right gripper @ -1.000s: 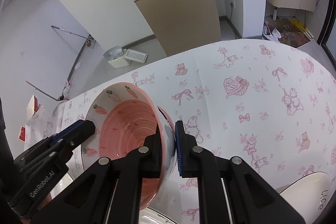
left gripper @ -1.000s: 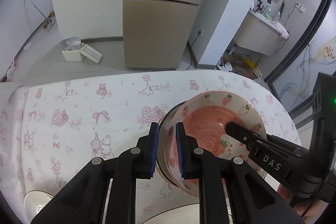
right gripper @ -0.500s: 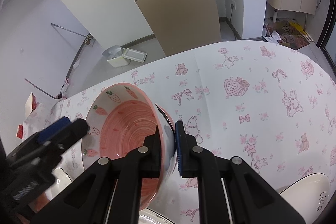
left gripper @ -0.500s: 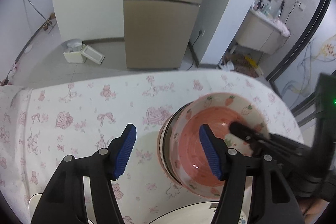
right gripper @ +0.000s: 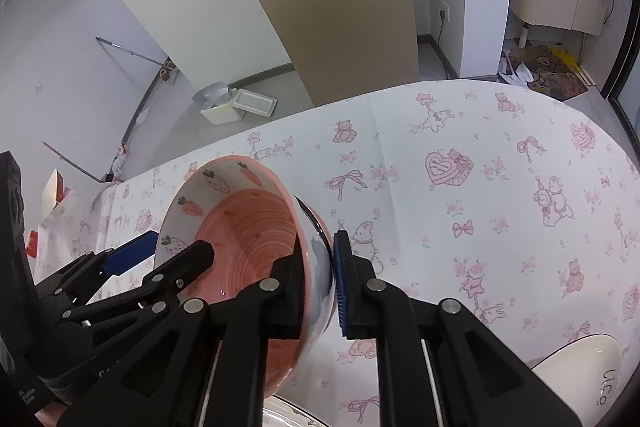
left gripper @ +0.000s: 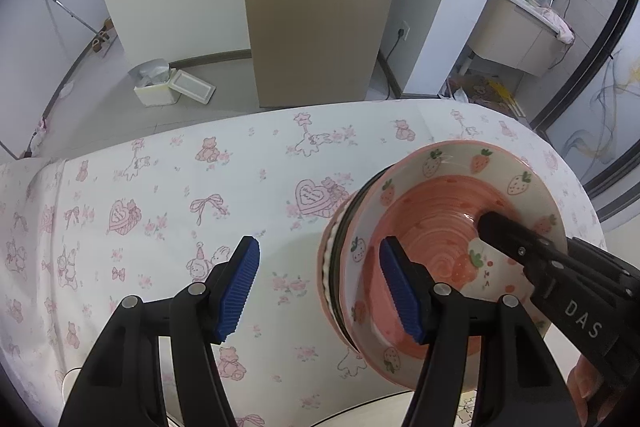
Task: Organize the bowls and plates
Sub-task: 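Lower the pink bowl onto the stack and open the right gripper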
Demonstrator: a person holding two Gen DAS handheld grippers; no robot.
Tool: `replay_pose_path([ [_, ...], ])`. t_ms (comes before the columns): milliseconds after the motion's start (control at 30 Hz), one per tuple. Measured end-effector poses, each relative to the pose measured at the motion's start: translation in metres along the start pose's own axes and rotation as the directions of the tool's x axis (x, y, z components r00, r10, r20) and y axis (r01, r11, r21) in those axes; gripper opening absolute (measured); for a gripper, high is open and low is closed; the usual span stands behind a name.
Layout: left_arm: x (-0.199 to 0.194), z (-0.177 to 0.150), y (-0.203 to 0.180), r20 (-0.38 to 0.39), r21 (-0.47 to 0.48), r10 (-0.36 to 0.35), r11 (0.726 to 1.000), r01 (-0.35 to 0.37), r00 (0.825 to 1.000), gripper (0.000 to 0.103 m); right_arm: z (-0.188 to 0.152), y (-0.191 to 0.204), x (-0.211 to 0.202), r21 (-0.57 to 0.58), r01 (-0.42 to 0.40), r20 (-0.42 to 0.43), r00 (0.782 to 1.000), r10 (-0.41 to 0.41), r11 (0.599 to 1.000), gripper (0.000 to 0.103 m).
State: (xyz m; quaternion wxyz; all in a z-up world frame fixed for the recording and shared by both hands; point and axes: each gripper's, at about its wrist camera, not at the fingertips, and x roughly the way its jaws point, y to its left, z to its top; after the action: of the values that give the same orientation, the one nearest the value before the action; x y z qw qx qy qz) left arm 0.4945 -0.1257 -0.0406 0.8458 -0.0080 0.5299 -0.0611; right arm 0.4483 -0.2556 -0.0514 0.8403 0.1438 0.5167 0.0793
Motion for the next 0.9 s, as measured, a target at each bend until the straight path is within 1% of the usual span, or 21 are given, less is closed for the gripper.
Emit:
replay_pose_path([
  [100, -0.001, 0.000, 0.002, 0.009, -0.008, 0.006, 1.000, -0.006, 1.000, 0.065, -0.001, 0.001, 0.001, -0.008, 0.005, -0.004, 1.000, -0.005, 1.000, 0.014],
  [167, -0.004, 0.001, 0.004, 0.027, -0.010, -0.010, 1.000, 0.010, 1.000, 0.053, -0.001, 0.003, 0.001, -0.016, 0.013, -0.005, 1.000, -0.013, 1.000, 0.014],
  [200, -0.005, 0.001, 0.004, 0.028, -0.010, -0.020, 1.000, 0.020, 0.999, 0.051, -0.001, 0.003, 0.001, -0.017, 0.013, -0.006, 1.000, -0.013, 1.000, 0.014],
  [267, -0.008, 0.001, 0.004, 0.035, -0.009, -0.038, 0.999, 0.039, 0.999, 0.042, -0.001, 0.004, 0.002, -0.017, 0.011, -0.007, 1.000, -0.011, 1.000, 0.014],
  [333, -0.011, 0.001, 0.002, 0.043, -0.004, -0.040, 0.999, 0.040, 0.998, 0.039, -0.001, 0.004, 0.002, -0.018, 0.017, -0.012, 1.000, -0.017, 1.000, 0.014],
  [433, -0.015, 0.001, -0.001, 0.055, 0.015, -0.033, 0.999, 0.032, 0.998, 0.037, -0.001, 0.006, -0.003, -0.027, 0.025, -0.009, 1.000, -0.025, 0.999, 0.016],
  [533, -0.021, 0.001, -0.002, 0.064, 0.018, -0.047, 0.999, 0.046, 0.997, 0.037, 0.000, 0.007, -0.015, -0.038, 0.039, 0.030, 0.999, -0.038, 0.998, 0.016],
  [633, -0.026, 0.000, -0.004, 0.074, 0.031, -0.062, 0.998, 0.059, 0.995, 0.036, 0.002, 0.007, -0.025, -0.046, 0.017, 0.044, 0.999, -0.015, 0.999, 0.016],
  [700, -0.029, -0.001, -0.006, 0.073, 0.035, -0.074, 0.997, 0.071, 0.995, 0.033, 0.002, 0.009, -0.029, -0.063, 0.013, 0.052, 0.999, -0.010, 0.998, 0.009],
  [733, -0.030, -0.001, -0.007, 0.073, 0.037, -0.078, 0.996, 0.075, 0.994, 0.032, 0.002, 0.011, -0.030, -0.076, 0.025, 0.057, 0.998, -0.021, 0.997, 0.007],
  [800, -0.031, -0.001, -0.010, 0.077, 0.045, -0.074, 0.996, 0.070, 0.994, 0.031, 0.002, 0.012, -0.029, -0.085, 0.036, 0.057, 0.998, -0.032, 0.996, 0.006],
  [867, -0.032, -0.002, -0.012, 0.077, 0.053, -0.076, 0.996, 0.072, 0.994, 0.026, 0.002, 0.010, -0.025, -0.080, 0.030, 0.044, 0.999, -0.026, 0.996, 0.005],
  [900, -0.033, -0.002, -0.012, 0.080, 0.055, -0.072, 0.996, 0.068, 0.994, 0.025, 0.002, 0.010, -0.023, -0.083, 0.030, 0.040, 0.999, -0.027, 0.996, 0.005],
])
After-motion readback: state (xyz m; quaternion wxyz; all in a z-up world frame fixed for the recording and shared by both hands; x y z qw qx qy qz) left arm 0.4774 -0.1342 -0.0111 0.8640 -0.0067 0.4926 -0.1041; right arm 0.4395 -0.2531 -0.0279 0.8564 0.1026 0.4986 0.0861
